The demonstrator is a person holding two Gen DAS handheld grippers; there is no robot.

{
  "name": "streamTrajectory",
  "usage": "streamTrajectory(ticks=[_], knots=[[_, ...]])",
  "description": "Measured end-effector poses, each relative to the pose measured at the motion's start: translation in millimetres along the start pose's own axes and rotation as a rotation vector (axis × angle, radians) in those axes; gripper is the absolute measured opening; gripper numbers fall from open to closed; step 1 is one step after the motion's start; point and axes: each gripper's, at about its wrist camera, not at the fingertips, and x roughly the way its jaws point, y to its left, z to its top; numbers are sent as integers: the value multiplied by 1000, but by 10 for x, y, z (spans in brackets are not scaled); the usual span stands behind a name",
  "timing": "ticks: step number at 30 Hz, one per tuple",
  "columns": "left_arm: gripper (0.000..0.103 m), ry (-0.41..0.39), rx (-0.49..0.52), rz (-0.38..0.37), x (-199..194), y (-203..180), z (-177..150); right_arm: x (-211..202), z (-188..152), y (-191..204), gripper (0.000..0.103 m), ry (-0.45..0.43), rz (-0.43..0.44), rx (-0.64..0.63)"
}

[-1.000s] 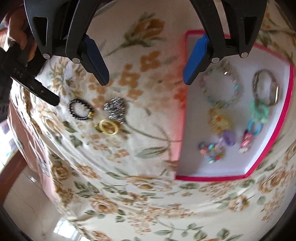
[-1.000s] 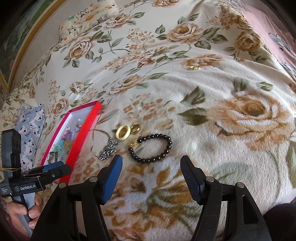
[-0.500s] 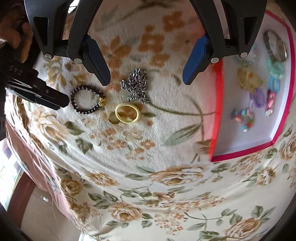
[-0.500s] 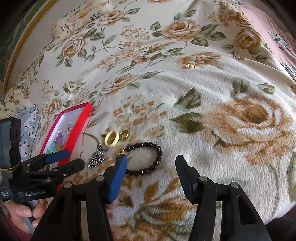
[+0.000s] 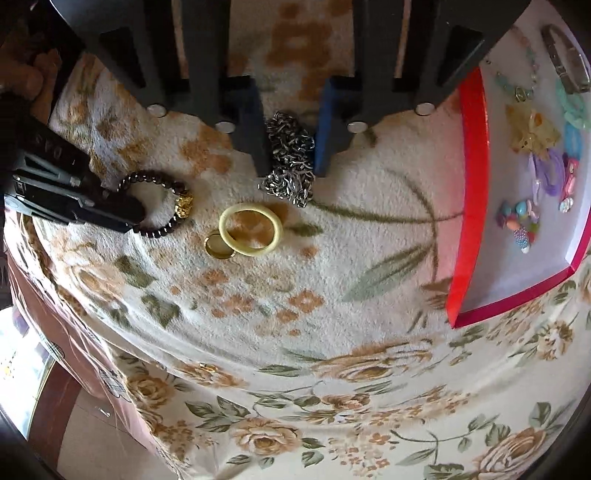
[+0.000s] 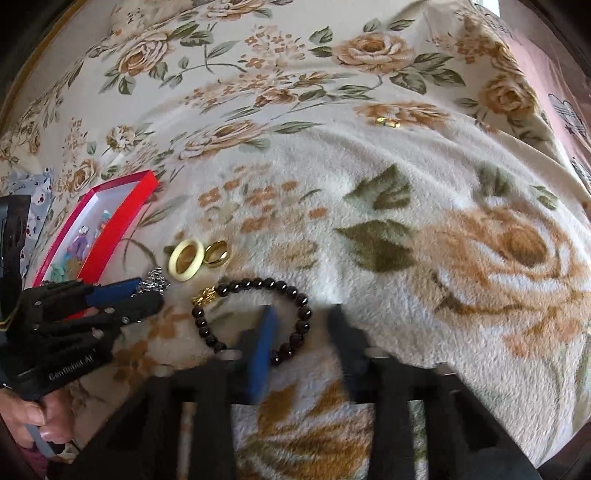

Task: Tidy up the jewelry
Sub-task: 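Grasp the silver chain with the left tool while the right tool grasps the black bead bracelet, then carry the chain with the left tool while the right tool carries the black bracelet into the box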

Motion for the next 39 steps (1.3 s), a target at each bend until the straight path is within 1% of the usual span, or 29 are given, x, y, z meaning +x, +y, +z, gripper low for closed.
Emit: streamTrajectory(ticks=[1, 4, 6, 12, 17, 28, 33, 39], knots=[[19, 2, -15, -16, -19, 41, -6, 1, 5, -20, 8, 2, 12, 12], [15, 2, -43, -40, -111, 111, -21, -32, 14, -46, 7, -4, 38, 30], [11, -2, -49, -48, -170, 128, -37, -68, 25, -42, 7, -11, 59, 38], [10, -37, -56, -67, -452, 128, -135, -288, 102, 63, 7, -58, 120, 32], [8, -86, -81, -85, -773, 187, -236, -511, 179, 187, 7, -111, 161, 18], [8, -201, -126, -96, -1508, 376, -477, -875, 290, 498, 7, -188, 229, -25], [8, -239, -144, -96, -1766, 470, -567, -924, 307, 666, 7, -192, 269, -48], [8, -281, -168, -76, -2060, 617, -689, -931, 310, 940, 7, -183, 322, -89]])
